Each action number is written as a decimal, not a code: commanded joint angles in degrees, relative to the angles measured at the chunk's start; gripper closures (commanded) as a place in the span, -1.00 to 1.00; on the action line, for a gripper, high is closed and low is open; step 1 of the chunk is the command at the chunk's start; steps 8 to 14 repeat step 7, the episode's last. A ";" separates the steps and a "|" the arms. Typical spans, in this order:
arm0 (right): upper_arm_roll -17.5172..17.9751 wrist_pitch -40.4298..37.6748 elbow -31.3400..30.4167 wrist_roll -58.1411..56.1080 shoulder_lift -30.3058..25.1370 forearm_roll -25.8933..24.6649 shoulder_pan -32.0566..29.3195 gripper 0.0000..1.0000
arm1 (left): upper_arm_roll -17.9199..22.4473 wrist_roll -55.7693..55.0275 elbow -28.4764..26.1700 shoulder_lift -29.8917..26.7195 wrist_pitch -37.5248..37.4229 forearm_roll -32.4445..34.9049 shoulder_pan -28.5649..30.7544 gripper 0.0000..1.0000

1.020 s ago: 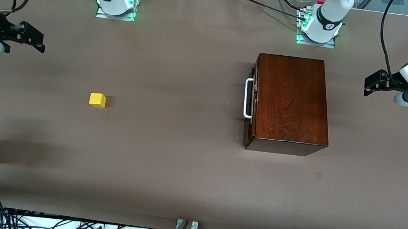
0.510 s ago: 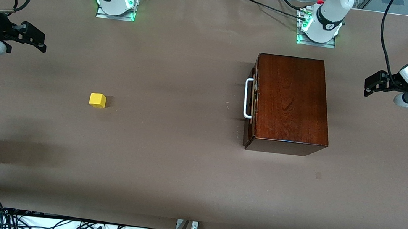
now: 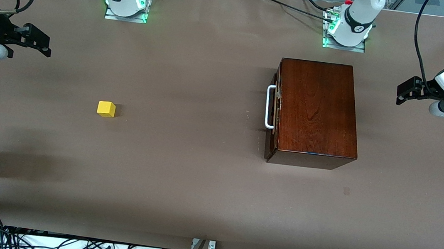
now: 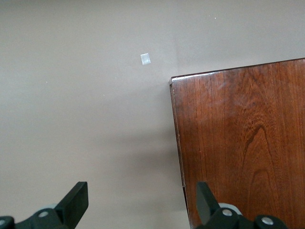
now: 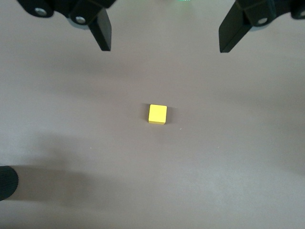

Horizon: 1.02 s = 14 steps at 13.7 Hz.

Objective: Open drawer, take yellow block, close drawer

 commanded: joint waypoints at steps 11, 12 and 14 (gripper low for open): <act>-0.10 -0.85 1.20 0.69 0.20 0.27 -0.05 -1.00 | 0.12 -0.34 2.31 1.16 -1.29 -1.24 0.06 -1.00; -0.10 -0.85 1.20 0.69 0.20 0.27 -0.05 -1.00 | 0.12 -0.34 2.31 1.16 -1.29 -1.24 0.06 -1.00; -0.10 -0.85 1.20 0.69 0.20 0.27 -0.05 -1.00 | 0.12 -0.34 2.31 1.16 -1.29 -1.24 0.06 -1.00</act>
